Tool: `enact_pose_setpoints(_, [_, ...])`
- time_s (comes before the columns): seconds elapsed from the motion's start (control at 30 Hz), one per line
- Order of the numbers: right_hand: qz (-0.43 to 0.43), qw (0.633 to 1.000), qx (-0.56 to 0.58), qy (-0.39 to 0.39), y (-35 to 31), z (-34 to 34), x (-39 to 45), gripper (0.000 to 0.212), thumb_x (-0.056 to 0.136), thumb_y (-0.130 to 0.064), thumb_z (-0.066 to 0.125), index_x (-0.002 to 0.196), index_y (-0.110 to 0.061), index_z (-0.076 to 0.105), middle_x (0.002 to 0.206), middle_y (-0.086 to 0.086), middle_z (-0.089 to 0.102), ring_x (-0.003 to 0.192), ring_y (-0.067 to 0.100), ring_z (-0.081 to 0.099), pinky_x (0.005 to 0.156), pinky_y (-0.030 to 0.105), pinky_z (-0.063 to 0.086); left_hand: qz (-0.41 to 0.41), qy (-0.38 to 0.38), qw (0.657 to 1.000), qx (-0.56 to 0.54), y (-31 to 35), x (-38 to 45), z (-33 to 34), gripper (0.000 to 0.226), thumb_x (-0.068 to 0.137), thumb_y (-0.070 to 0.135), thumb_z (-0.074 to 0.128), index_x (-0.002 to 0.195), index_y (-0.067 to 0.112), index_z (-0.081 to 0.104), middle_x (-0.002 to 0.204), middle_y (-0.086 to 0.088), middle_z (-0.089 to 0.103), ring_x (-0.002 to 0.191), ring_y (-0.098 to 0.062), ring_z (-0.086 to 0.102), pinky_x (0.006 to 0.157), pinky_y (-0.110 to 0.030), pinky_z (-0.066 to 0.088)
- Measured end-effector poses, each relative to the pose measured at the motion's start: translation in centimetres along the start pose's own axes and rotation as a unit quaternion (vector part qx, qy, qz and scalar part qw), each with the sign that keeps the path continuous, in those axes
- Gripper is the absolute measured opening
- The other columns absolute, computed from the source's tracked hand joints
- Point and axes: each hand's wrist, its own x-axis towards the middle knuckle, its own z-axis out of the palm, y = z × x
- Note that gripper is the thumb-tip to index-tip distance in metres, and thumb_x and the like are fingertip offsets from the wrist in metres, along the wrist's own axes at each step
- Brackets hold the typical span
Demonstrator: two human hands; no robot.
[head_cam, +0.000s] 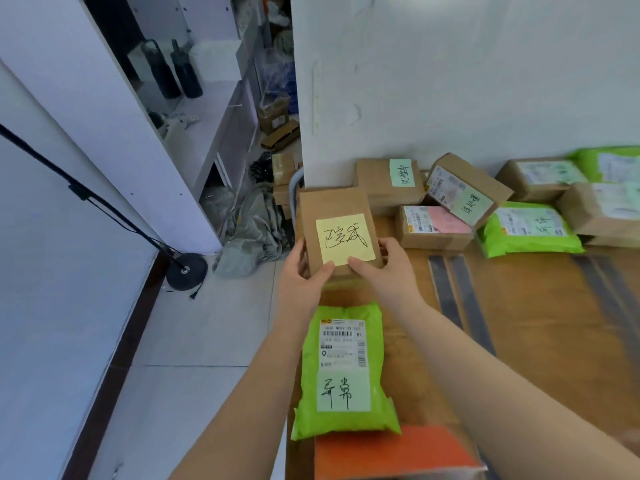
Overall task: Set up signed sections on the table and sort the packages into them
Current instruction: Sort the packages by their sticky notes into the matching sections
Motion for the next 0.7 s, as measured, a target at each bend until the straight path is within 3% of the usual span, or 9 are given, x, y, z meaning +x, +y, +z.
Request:
enact_pose_setpoints(0.17, [-0.034, 0.995, 0.081, 0.056, -2.2, -4.9, -5.4, 0.050, 0.075, -0.028, 0.073, 0.119, -0.019, 0.050, 0.119, 0.002, 0.058, 0.108, 0.015, 0.055, 0.092, 0.032, 0.046, 0.080, -0.030, 0.996, -0.020, 3.8, -5.1, 1.8, 0.059, 0.080, 0.002, 0.066, 0.133, 0.021, 0.047, 0.114, 0.015, 0.064, 0.106, 0.000, 0.060, 0.084, -0.017, 0.051])
enact_pose_setpoints(0.23, [-0.044, 0.990, 0.114, 0.072, -2.6, -7.2, -7.8, 0.048, 0.076, -0.025, 0.073, 0.119, -0.020, 0.051, 0.119, 0.002, 0.059, 0.107, 0.014, 0.056, 0.093, 0.033, 0.047, 0.104, -0.052, 0.993, -0.020, 5.0, -7.6, 2.8, 0.058, 0.080, 0.003, 0.067, 0.130, 0.027, 0.049, 0.115, 0.016, 0.064, 0.109, -0.003, 0.060, 0.088, -0.024, 0.052])
enact_pose_setpoints(0.37, [-0.086, 0.976, 0.176, 0.100, -2.3, -12.5, -13.2, 0.037, 0.077, -0.014, 0.072, 0.106, -0.029, 0.053, 0.107, -0.008, 0.064, 0.095, -0.005, 0.058, 0.083, 0.015, 0.047, 0.137, -0.096, 0.986, -0.004, 6.5, -13.1, 5.5, 0.062, 0.081, 0.004, 0.066, 0.136, 0.023, 0.043, 0.121, 0.017, 0.060, 0.113, -0.002, 0.057, 0.095, -0.028, 0.049])
enact_pose_setpoints(0.43, [-0.087, 0.973, 0.183, 0.110, -1.5, -15.3, -16.1, 0.035, 0.078, -0.015, 0.071, 0.104, -0.030, 0.052, 0.108, -0.009, 0.064, 0.098, 0.001, 0.059, 0.083, 0.018, 0.048, 0.144, -0.103, 0.984, 0.008, 6.8, -16.3, 7.2, 0.064, 0.082, 0.007, 0.066, 0.138, 0.025, 0.041, 0.122, 0.019, 0.058, 0.114, 0.001, 0.055, 0.095, -0.025, 0.048])
enact_pose_setpoints(0.57, [-0.094, 0.970, 0.185, 0.123, 0.6, -20.6, -21.6, 0.032, 0.080, -0.021, 0.069, 0.103, -0.034, 0.051, 0.102, -0.021, 0.061, 0.096, -0.006, 0.056, 0.072, 0.008, 0.047, 0.146, -0.116, 0.982, 0.009, 6.3, -22.6, 10.6, 0.062, 0.081, 0.010, 0.067, 0.135, 0.030, 0.043, 0.097, 0.043, 0.059, 0.099, 0.020, 0.053, 0.074, -0.007, 0.048])
enact_pose_setpoints(0.7, [-0.088, 0.968, 0.188, 0.142, 3.4, -25.0, -26.5, 0.030, 0.081, -0.022, 0.069, 0.098, -0.039, 0.051, 0.103, -0.021, 0.061, 0.097, -0.003, 0.057, 0.074, 0.013, 0.046, 0.144, -0.136, 0.980, -0.010, 5.0, -28.1, 14.0, 0.059, 0.081, 0.006, 0.066, 0.130, 0.031, 0.046, 0.089, 0.047, 0.058, 0.093, 0.023, 0.054, 0.067, -0.002, 0.045])
